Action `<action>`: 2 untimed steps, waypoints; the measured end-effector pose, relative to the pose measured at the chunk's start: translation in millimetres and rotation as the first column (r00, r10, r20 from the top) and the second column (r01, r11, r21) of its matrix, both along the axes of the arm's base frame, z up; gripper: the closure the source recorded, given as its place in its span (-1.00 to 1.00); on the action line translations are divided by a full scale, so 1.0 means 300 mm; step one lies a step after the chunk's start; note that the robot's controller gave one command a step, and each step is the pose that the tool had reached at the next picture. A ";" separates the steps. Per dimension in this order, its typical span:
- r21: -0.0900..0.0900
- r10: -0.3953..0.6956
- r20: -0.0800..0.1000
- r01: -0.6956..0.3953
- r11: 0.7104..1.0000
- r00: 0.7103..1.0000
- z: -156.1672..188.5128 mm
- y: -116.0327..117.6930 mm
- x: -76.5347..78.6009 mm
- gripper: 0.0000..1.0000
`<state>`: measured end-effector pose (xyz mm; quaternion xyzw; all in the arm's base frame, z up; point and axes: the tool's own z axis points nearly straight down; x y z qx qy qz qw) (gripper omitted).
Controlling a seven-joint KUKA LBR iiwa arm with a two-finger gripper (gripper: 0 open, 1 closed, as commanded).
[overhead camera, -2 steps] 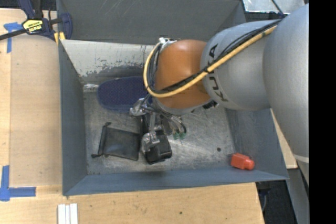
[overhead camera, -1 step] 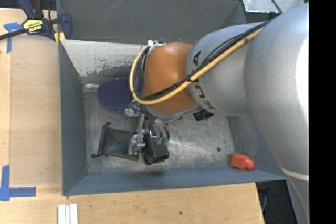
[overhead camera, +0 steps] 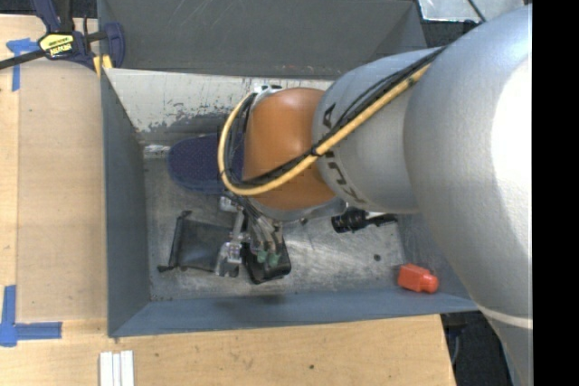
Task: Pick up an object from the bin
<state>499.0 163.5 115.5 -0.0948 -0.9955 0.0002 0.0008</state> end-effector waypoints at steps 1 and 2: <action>0.006 -0.237 0.006 0.236 0.972 0.972 -0.139 -0.009 -0.018 -1.00; 0.007 -0.603 0.001 0.603 0.797 0.797 -0.139 0.058 0.017 -1.00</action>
Offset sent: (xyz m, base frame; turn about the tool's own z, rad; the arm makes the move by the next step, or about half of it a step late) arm -0.0077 -0.0043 -0.0455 0.2422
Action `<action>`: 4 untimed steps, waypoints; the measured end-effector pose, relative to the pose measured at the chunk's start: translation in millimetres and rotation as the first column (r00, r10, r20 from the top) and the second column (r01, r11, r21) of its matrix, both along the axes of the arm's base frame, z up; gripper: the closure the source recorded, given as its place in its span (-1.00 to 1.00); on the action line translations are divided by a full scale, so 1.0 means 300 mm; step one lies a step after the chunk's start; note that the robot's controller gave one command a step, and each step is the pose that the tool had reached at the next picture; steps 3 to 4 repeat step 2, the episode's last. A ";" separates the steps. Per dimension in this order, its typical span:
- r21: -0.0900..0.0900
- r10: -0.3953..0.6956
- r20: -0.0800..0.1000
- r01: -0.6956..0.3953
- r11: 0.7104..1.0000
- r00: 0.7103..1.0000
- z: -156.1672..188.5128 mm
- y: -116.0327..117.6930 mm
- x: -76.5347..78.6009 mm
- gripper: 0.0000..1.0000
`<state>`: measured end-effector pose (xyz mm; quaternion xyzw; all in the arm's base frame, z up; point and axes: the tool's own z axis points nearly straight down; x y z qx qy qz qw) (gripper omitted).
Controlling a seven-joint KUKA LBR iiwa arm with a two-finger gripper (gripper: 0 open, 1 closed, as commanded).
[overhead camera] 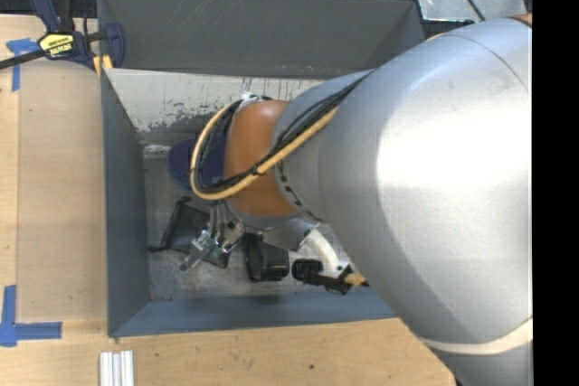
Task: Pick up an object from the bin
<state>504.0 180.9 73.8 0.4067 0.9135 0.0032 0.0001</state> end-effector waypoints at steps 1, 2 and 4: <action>-0.004 -0.004 0.020 0.004 1.000 1.000 0.010 -0.014 0.019 1.00; -0.004 -0.001 0.004 0.001 1.000 1.000 0.203 -0.014 0.026 1.00; -0.004 -0.001 0.004 0.001 1.000 1.000 0.203 -0.014 0.026 1.00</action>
Offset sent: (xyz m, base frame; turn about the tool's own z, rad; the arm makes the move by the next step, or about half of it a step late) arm 0.0000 0.0000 0.0000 0.0000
